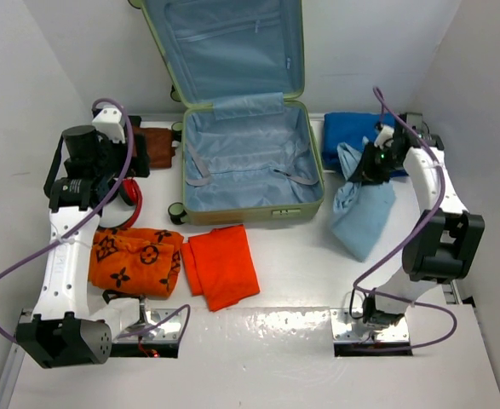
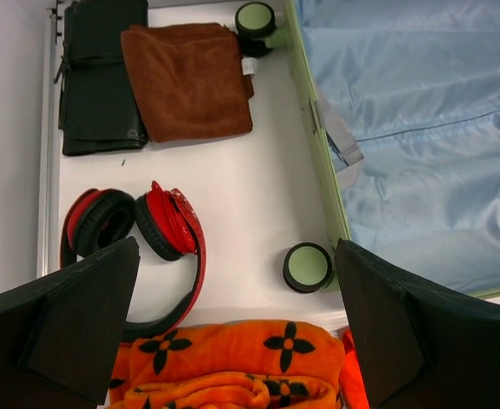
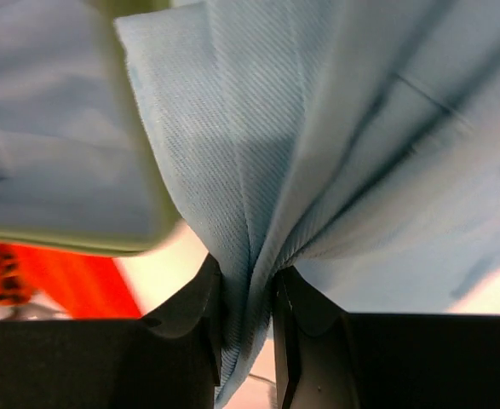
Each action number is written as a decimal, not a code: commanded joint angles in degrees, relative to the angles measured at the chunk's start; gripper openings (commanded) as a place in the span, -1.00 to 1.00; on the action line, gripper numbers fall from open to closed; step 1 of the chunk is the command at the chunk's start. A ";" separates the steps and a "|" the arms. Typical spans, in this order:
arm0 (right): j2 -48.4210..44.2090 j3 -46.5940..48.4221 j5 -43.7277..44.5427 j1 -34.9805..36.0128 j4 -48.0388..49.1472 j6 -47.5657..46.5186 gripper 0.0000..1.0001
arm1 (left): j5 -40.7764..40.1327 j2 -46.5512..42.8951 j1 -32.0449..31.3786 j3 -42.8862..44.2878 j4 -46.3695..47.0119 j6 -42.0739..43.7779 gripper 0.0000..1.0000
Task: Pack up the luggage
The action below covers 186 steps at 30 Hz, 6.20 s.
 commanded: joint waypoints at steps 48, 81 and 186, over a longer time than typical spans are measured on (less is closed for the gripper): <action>50.69 49.64 13.77 47.38 58.01 5.62 -1.00 | 6.78 9.50 -0.62 -4.67 6.27 -2.36 0.99; 9.99 19.40 22.63 14.08 31.57 -7.05 0.71 | 4.67 5.98 -0.62 -3.00 5.74 -1.75 0.99; 24.59 36.55 -14.19 24.25 19.87 1.92 -1.00 | 2.29 9.68 -0.62 -1.32 4.07 1.59 0.99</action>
